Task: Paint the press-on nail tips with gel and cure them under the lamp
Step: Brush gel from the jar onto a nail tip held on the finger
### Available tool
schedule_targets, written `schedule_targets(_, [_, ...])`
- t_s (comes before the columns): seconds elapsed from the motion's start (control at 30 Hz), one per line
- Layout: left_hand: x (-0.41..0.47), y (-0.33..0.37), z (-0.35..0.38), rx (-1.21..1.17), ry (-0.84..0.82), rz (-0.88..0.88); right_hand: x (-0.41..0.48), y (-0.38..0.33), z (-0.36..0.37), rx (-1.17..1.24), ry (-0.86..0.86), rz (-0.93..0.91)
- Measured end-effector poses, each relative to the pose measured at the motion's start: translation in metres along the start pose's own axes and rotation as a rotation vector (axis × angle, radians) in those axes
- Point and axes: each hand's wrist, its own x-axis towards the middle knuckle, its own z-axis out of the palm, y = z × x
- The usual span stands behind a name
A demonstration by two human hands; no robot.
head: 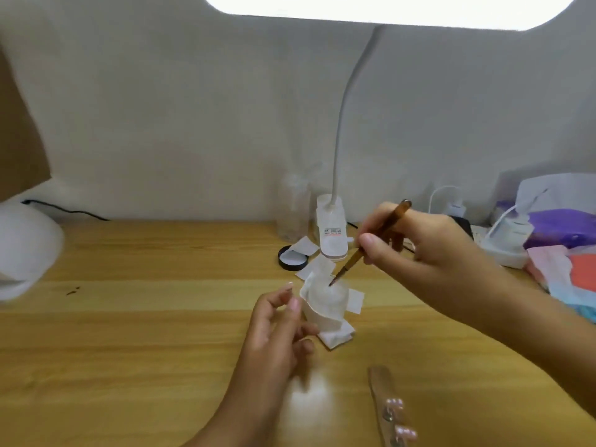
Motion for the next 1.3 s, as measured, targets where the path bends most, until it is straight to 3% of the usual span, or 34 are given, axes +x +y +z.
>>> schedule_targets(0.2, [0.002, -0.003, 0.002, -0.036, -0.001, 0.01, 0.025, -0.002, 0.029, -0.202, -0.224, 0.069])
schedule_targets(0.4, [0.001, 0.004, 0.004, -0.057, 0.048, 0.014, 0.024, 0.008, 0.027, -0.072, -0.229, 0.166])
schedule_targets(0.57, [0.004, 0.001, 0.004, -0.117, 0.077, 0.0, 0.001, 0.015, 0.012, 0.181, -0.033, 0.125])
schedule_targets(0.8, [0.004, -0.001, 0.003, -0.099, 0.059, 0.014, -0.032, 0.019, 0.002, 0.306, 0.147, 0.091])
schedule_targets(1.13, [0.003, 0.003, 0.004, -0.076, 0.056, 0.004, -0.068, 0.049, 0.032, 0.673, 0.406, 0.379])
schedule_targets(1.3, [0.006, -0.001, 0.001, -0.075, 0.037, 0.015, -0.069, 0.065, 0.037, 0.85, 0.446, 0.452])
